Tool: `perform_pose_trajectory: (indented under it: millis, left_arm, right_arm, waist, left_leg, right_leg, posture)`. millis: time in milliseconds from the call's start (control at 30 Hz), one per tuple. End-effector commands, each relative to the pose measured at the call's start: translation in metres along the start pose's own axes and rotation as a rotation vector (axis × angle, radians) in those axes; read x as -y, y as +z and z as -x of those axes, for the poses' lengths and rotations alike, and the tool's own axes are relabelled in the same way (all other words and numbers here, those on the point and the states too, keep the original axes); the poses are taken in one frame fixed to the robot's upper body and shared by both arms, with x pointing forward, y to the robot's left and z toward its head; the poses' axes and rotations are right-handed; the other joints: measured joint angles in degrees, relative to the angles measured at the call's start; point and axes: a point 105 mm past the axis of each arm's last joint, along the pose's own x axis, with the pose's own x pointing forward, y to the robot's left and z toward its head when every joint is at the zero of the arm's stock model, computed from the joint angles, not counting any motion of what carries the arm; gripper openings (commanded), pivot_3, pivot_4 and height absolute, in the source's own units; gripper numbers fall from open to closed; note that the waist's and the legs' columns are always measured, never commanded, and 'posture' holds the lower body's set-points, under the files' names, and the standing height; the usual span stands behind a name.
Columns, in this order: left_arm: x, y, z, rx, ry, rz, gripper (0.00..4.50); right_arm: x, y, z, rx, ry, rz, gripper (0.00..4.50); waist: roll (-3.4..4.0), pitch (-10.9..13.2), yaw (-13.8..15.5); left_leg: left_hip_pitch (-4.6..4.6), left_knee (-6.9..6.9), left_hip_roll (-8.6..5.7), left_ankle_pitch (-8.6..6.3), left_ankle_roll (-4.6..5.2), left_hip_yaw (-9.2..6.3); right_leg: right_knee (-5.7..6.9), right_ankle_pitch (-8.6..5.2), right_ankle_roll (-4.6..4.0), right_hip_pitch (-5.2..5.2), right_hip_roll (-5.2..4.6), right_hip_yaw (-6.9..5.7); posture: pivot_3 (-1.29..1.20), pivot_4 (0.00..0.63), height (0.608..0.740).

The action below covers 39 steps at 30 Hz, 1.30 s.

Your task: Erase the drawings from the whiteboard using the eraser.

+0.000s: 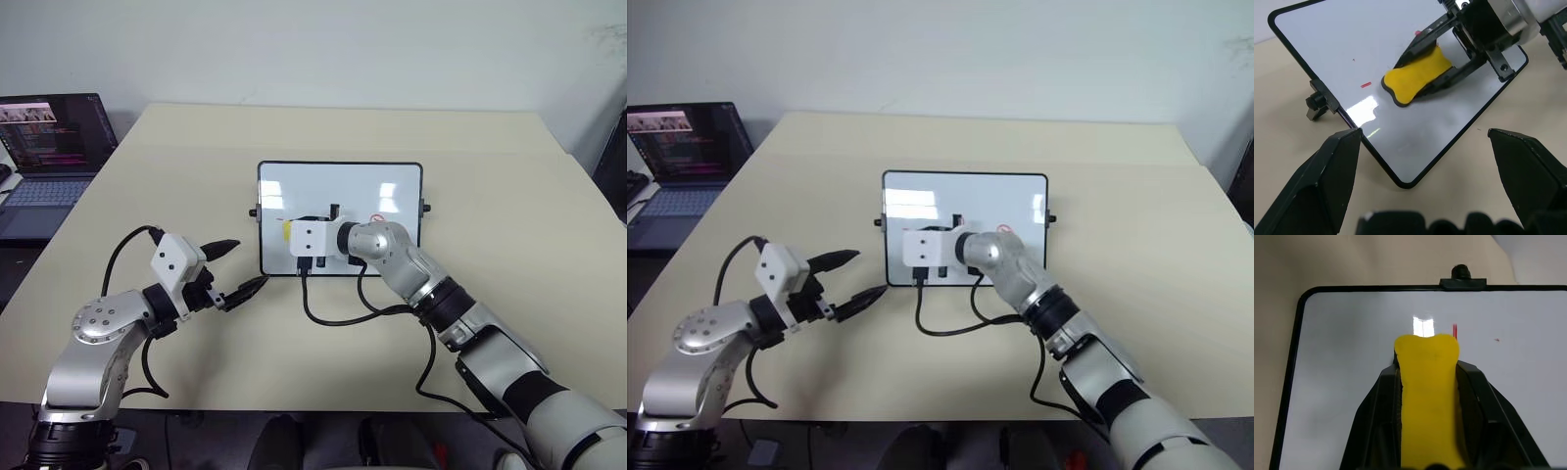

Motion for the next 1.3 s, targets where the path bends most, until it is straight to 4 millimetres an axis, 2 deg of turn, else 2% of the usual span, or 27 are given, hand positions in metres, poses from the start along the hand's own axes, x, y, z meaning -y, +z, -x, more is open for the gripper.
perform_pose_trajectory:
  millis: [33,100,167,333,500,567,633,767,833,900,1000,1133,1300]
  left_arm:
    - [-0.004,0.007,0.000,0.020,0.012,-0.037,4.50]
    - [-0.004,0.007,0.000,0.021,0.014,-0.038,4.50]
    - [-0.004,0.007,0.000,0.021,0.015,-0.037,4.50]
    - [-0.003,0.007,0.000,0.022,0.014,-0.037,4.50]
    - [-0.003,0.007,-0.001,0.023,0.014,-0.037,4.50]
    - [-0.003,0.007,-0.001,0.024,0.014,-0.037,4.50]
    - [-0.002,0.007,-0.001,0.024,0.015,-0.037,4.50]
    - [-0.001,0.007,-0.001,0.026,0.011,-0.034,4.50]
    - [-0.001,0.007,-0.002,0.028,0.008,-0.033,4.50]
    - [-0.001,0.007,-0.003,0.030,0.006,-0.033,4.50]
    - [-0.001,0.007,-0.004,0.032,0.003,-0.033,4.50]
    - [0.000,0.007,-0.005,0.034,-0.004,-0.030,4.50]
    - [0.001,0.007,-0.006,0.035,-0.010,-0.028,4.50]
  right_arm:
    - [0.028,-0.009,0.003,-0.051,-0.138,0.022,1.19]
    - [0.043,-0.007,0.006,-0.035,-0.209,0.018,1.19]
    - [0.050,-0.003,0.006,-0.017,-0.241,0.020,1.19]
    - [0.050,0.015,-0.005,0.032,-0.236,0.026,1.19]
    - [0.028,0.017,-0.015,0.033,-0.108,0.019,1.19]
    - [0.003,0.005,-0.015,-0.008,0.017,0.010,1.19]
    - [-0.002,0.000,-0.014,-0.023,0.040,0.012,1.19]
    - [0.036,0.008,-0.010,-0.004,-0.160,0.048,1.19]
    - [0.047,0.011,-0.008,0.007,-0.217,0.049,1.19]
    - [0.049,0.011,-0.009,0.009,-0.226,0.049,1.19]
    - [0.040,0.003,-0.010,-0.017,-0.179,0.041,1.19]
    - [0.013,-0.011,-0.009,-0.059,-0.038,0.008,1.19]
    - [0.006,-0.029,0.002,-0.110,-0.007,-0.017,1.19]
  waist:
    - [0.00,0.0,0.0]
    - [0.01,0.0,0.0]
    - [0.01,0.0,0.2]
    - [0.01,0.0,-0.1]
    - [0.02,0.0,-0.2]
    - [0.02,0.0,-0.1]
    - [0.01,0.0,-0.1]
    - [0.03,0.0,-0.1]
    - [0.03,0.0,0.0]
    - [0.03,0.0,0.0]
    - [0.03,0.0,0.0]
    - [0.02,0.0,0.0]
    - [0.02,0.0,0.1]
  left_leg:
    - [0.00,0.00,0.00,0.00,0.00,0.00]
    - [0.00,0.00,0.00,0.00,0.00,0.00]
    - [-0.01,0.01,-0.01,0.00,0.00,0.00]
    - [-0.04,-0.05,0.00,0.00,0.00,0.03]
    - [-0.06,-0.08,0.03,0.00,0.00,0.04]
    - [-0.07,-0.07,0.02,0.00,0.00,0.04]
    - [-0.06,-0.07,0.02,0.00,0.00,0.04]
    - [-0.04,-0.05,0.02,0.00,0.00,0.01]
    - [-0.04,-0.03,0.01,0.01,0.00,0.00]
    - [-0.05,-0.02,0.00,0.01,0.00,0.00]
    - [-0.07,-0.06,0.00,0.00,0.00,0.01]
    - [-0.10,-0.08,0.01,0.00,0.00,0.02]
    - [-0.03,-0.05,0.00,0.00,0.01,0.00]
  right_leg:
    - [0.00,0.00,0.00,0.00,0.00,0.00]
    - [0.01,0.00,0.00,0.00,0.00,0.00]
    - [0.01,0.00,0.00,0.00,0.00,0.00]
    - [-0.07,0.00,0.00,-0.04,-0.01,0.03]
    - [-0.06,0.00,0.00,-0.08,0.00,0.02]
    - [-0.07,0.00,0.00,-0.08,-0.01,0.03]
    - [-0.08,0.00,0.00,-0.06,-0.01,0.02]
    - [-0.03,0.00,-0.01,-0.05,-0.01,0.00]
    - [0.00,0.01,-0.02,-0.06,-0.01,-0.01]
    - [-0.01,0.01,-0.02,-0.06,-0.01,0.00]
    - [-0.08,0.01,-0.02,-0.06,-0.01,0.01]
    - [-0.11,0.01,-0.02,-0.06,-0.01,0.01]
    - [-0.06,0.01,-0.02,-0.01,-0.02,-0.01]
  posture:
    - [0.00,0.150,0.740]
    - [0.00,0.150,0.740]
    - [0.00,0.150,0.740]
    - [0.00,0.150,0.740]
    - [0.00,0.150,0.740]
    - [0.00,0.150,0.740]
    - [0.00,0.150,0.740]
    - [0.00,0.150,0.740]
    - [0.00,0.150,0.740]
    - [0.00,0.150,0.740]
    - [0.00,0.150,0.740]
    - [0.00,0.150,0.740]
    - [0.00,0.150,0.740]
